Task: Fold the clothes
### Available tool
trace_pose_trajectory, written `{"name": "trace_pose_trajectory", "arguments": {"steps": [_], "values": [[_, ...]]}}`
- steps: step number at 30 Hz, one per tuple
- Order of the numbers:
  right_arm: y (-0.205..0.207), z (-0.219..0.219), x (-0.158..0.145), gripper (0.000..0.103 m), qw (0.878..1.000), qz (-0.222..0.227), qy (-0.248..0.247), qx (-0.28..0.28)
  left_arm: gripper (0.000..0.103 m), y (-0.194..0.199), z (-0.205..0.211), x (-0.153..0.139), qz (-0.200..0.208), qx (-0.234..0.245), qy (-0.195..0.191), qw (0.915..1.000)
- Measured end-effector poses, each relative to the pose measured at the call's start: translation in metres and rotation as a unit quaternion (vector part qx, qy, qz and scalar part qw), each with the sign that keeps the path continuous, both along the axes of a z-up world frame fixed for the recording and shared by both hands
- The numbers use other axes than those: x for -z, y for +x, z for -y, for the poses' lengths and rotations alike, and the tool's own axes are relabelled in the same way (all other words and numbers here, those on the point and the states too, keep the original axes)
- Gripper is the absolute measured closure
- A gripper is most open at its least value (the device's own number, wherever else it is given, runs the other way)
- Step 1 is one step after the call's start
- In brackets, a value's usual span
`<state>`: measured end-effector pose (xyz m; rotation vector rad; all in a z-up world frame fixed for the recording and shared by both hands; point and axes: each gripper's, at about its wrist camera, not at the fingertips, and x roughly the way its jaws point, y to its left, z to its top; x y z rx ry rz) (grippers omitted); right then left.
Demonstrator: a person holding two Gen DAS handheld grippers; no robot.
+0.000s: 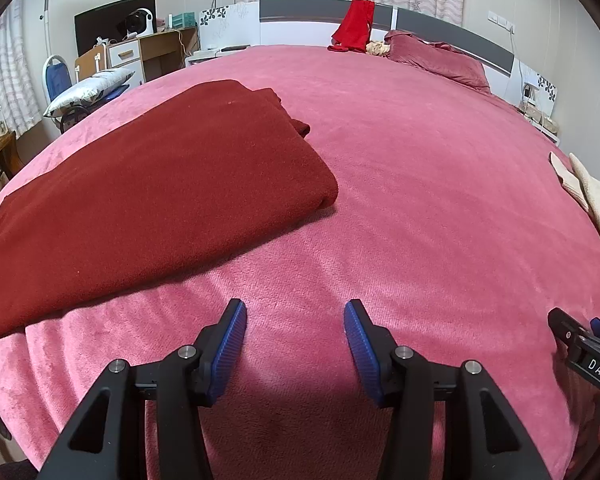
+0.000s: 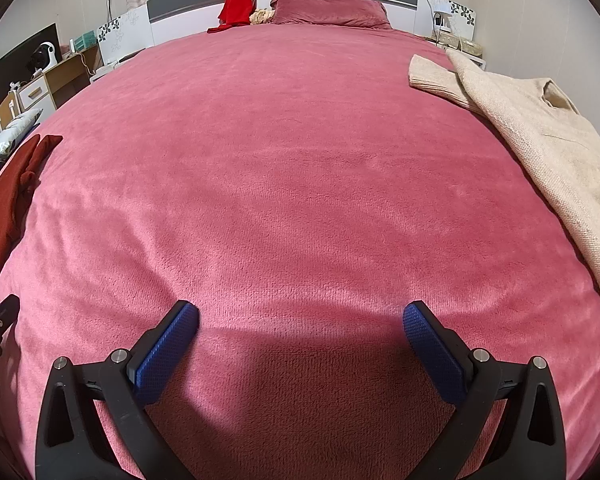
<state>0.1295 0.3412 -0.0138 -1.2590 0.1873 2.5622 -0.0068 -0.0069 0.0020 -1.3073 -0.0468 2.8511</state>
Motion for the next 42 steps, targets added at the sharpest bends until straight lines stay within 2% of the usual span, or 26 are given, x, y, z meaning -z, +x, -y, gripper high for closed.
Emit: {"name": "trace_pose_trajectory", "arguments": {"steps": [42], "values": [[0.0020, -0.0004, 0.0011, 0.000, 1.000, -0.003, -0.002, -0.001, 0.051, 0.0012, -0.0021, 0.0000, -0.002, -0.003, -0.006, 1.0000]]}}
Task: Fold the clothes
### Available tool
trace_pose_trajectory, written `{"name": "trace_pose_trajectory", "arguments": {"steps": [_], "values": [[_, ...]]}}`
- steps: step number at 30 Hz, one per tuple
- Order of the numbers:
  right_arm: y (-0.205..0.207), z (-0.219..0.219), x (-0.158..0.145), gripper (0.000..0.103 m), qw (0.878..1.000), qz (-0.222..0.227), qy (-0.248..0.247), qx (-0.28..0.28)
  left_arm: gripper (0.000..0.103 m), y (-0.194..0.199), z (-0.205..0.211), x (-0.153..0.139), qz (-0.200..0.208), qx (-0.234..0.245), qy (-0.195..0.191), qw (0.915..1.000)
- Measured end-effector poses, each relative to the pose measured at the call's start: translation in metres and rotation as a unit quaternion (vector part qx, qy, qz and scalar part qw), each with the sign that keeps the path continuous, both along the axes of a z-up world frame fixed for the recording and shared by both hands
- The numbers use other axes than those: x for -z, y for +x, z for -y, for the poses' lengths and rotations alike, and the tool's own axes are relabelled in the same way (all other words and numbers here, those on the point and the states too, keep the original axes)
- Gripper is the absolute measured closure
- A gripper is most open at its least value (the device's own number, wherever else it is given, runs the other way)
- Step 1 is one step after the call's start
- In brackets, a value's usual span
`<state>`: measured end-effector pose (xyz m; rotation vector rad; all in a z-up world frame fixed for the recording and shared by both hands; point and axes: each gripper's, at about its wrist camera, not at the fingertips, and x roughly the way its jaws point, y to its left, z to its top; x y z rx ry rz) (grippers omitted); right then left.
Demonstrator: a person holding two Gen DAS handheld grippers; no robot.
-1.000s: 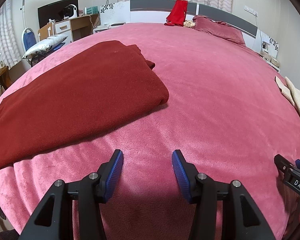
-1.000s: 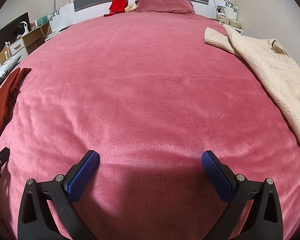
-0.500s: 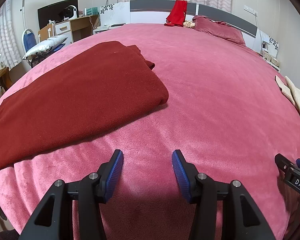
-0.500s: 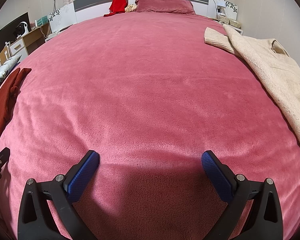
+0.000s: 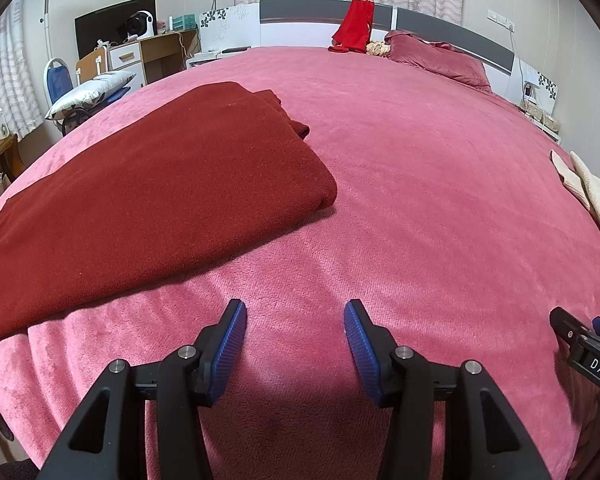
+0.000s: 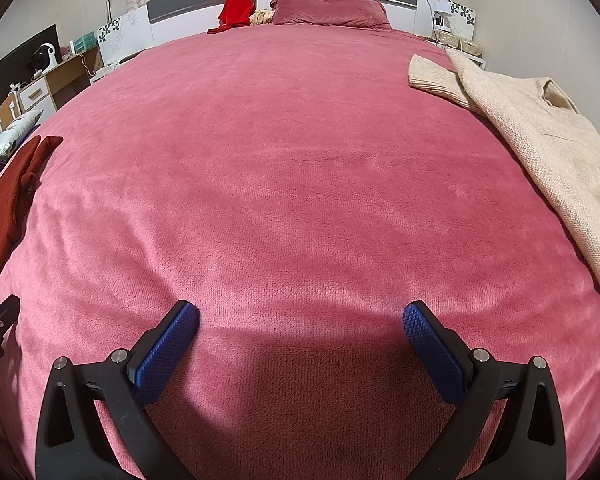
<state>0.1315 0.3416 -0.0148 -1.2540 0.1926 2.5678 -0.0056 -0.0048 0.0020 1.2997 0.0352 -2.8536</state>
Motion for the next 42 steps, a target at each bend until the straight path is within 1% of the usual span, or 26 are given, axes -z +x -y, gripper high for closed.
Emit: {"name": "trace_pose_trajectory", "arguments": {"steps": [29, 31, 35, 38, 42], "values": [[0.001, -0.002, -0.001, 0.000, 1.000, 0.002, -0.001, -0.001, 0.051, -0.002, 0.002, -0.001, 0.006, 0.002, 0.008, 0.9999], [0.001, -0.003, -0.002, 0.000, 1.000, 0.003, -0.001, -0.001, 0.051, -0.003, 0.001, -0.002, 0.008, 0.002, 0.006, 0.9999], [0.001, -0.004, -0.001, 0.000, 1.000, 0.002, -0.005, -0.001, 0.051, -0.003, -0.005, -0.007, 0.009, 0.006, -0.013, 0.9999], [0.001, -0.005, -0.001, 0.000, 1.000, 0.002, -0.007, -0.001, 0.051, -0.003, -0.008, -0.009, 0.008, 0.016, -0.005, 0.9998], [0.000, -0.007, -0.001, 0.000, 1.000, 0.002, -0.008, -0.001, 0.051, -0.006, -0.009, -0.012, 0.016, 0.021, 0.007, 0.9996]]}}
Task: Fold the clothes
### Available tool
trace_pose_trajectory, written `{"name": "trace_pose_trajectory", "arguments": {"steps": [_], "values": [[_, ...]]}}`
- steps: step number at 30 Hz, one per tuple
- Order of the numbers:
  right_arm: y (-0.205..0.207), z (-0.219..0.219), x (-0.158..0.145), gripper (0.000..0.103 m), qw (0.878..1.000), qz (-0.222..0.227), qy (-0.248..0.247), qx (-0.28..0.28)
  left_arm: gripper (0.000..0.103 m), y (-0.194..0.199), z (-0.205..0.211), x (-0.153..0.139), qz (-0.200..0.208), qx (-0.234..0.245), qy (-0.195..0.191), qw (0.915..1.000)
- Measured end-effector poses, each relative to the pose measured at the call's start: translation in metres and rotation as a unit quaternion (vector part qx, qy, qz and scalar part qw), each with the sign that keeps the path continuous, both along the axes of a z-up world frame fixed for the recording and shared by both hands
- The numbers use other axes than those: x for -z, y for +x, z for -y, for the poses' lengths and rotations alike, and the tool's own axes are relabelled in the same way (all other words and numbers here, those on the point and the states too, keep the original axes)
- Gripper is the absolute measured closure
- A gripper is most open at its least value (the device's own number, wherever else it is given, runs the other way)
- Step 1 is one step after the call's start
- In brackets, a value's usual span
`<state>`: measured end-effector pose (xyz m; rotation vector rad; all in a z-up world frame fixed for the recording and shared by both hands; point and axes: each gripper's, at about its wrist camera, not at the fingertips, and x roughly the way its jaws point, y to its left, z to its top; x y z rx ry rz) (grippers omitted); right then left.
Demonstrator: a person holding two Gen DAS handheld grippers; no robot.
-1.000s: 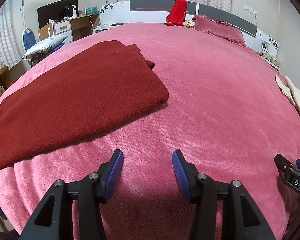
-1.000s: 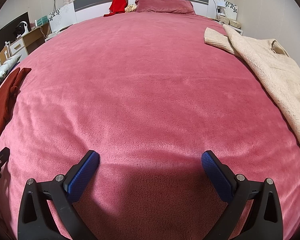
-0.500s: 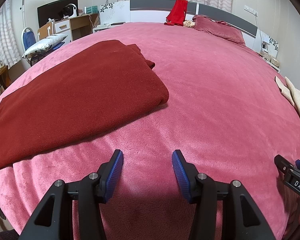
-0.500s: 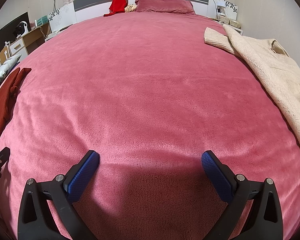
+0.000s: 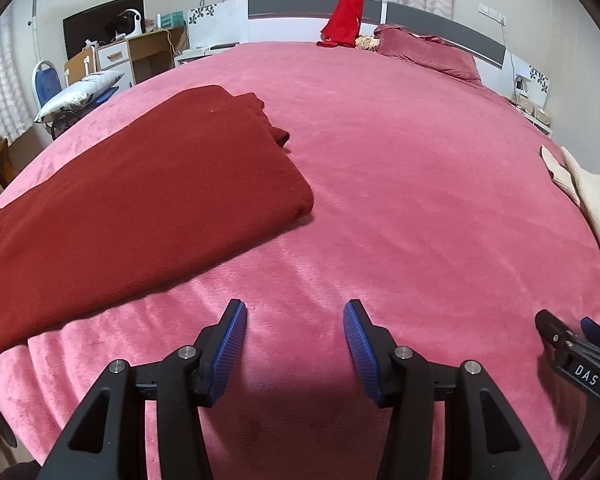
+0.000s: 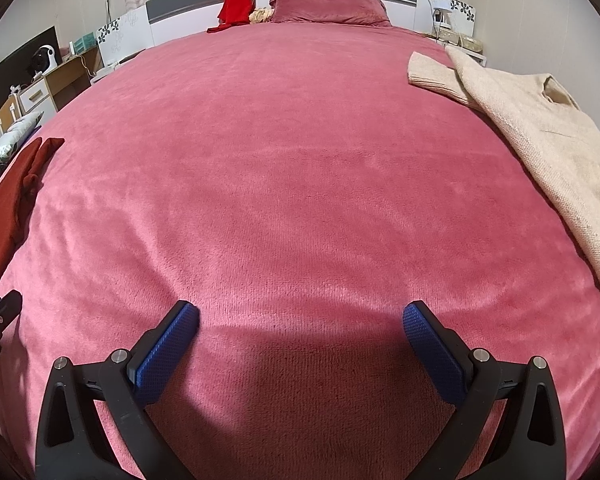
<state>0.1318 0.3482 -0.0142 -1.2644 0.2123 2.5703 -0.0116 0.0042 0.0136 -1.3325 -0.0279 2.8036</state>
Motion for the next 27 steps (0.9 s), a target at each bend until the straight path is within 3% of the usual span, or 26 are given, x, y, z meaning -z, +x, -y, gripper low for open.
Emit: {"name": "trace_pose_trajectory", "arguments": {"steps": [8, 16, 21, 25, 27], "values": [[0.000, 0.001, 0.001, 0.000, 1.000, 0.000, 0.000, 0.000, 0.051, 0.008, -0.018, -0.009, -0.021, 0.038, -0.017, 0.9989], [-0.001, 0.000, 0.001, 0.000, 1.000, 0.000, 0.000, 0.000, 0.051, -0.006, -0.038, 0.002, -0.015, 0.037, -0.032, 0.9987], [-0.001, 0.000, 0.000, 0.000, 1.000, 0.000, 0.000, 0.000, 0.051, -0.011, -0.031, -0.001, 0.002, 0.028, 0.013, 0.9995], [-0.001, 0.000, 0.000, 0.000, 1.000, 0.000, 0.000, 0.000, 0.051, -0.016, -0.029, -0.001, 0.012, 0.021, 0.027, 0.9993], [-0.001, 0.000, 0.000, 0.000, 1.000, 0.000, 0.000, 0.000, 0.051, -0.016, -0.032, -0.001, 0.008, 0.021, 0.016, 0.9996]]}}
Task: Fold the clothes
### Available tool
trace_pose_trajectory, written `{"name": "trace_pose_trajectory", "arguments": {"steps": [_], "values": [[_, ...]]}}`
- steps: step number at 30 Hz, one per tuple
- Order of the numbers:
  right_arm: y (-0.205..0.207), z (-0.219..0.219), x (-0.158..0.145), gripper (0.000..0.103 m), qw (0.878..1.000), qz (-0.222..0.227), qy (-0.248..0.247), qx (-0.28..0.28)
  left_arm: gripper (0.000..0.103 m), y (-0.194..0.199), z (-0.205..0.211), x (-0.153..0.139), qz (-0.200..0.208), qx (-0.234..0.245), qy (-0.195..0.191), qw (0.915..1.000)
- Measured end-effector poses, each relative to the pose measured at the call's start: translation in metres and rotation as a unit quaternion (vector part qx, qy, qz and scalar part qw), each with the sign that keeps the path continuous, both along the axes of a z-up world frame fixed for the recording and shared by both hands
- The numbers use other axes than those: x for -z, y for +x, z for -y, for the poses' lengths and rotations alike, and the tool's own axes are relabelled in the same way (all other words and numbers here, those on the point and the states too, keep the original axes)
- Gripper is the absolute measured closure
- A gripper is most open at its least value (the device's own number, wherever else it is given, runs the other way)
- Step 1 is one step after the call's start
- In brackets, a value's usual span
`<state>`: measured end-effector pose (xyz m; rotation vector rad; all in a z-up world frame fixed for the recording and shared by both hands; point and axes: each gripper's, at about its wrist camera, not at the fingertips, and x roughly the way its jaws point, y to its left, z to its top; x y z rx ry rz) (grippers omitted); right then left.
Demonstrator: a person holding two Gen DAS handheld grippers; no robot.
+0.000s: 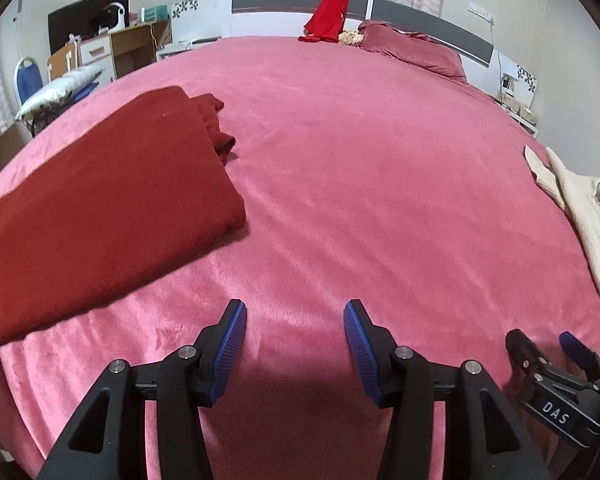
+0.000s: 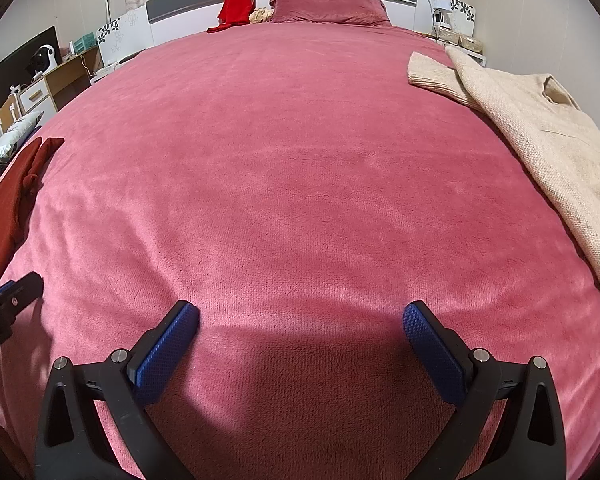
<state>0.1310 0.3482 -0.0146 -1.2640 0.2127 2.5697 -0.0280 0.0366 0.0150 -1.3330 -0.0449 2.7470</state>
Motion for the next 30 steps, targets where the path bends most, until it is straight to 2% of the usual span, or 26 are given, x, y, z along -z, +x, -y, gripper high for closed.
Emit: {"name": "trace_pose_trajectory", "arguments": {"steps": [3, 10, 16, 30], "values": [[0.000, 0.000, 0.000, 0.000, 1.000, 0.000, 0.000, 0.000, 0.051, -0.002, -0.006, 0.001, 0.006, 0.007, -0.022, 0.9997], [0.000, 0.000, 0.000, 0.000, 1.000, 0.000, 0.000, 0.000, 0.051, -0.005, 0.002, 0.002, 0.021, 0.009, 0.008, 0.9997], [0.000, 0.000, 0.000, 0.000, 1.000, 0.000, 0.000, 0.000, 0.051, -0.001, -0.009, 0.005, 0.008, 0.011, -0.019, 0.9997], [0.000, 0.001, 0.000, 0.000, 1.000, 0.000, 0.000, 0.000, 0.051, 0.009, -0.004, 0.009, -0.021, 0.022, -0.016, 0.9994]]}}
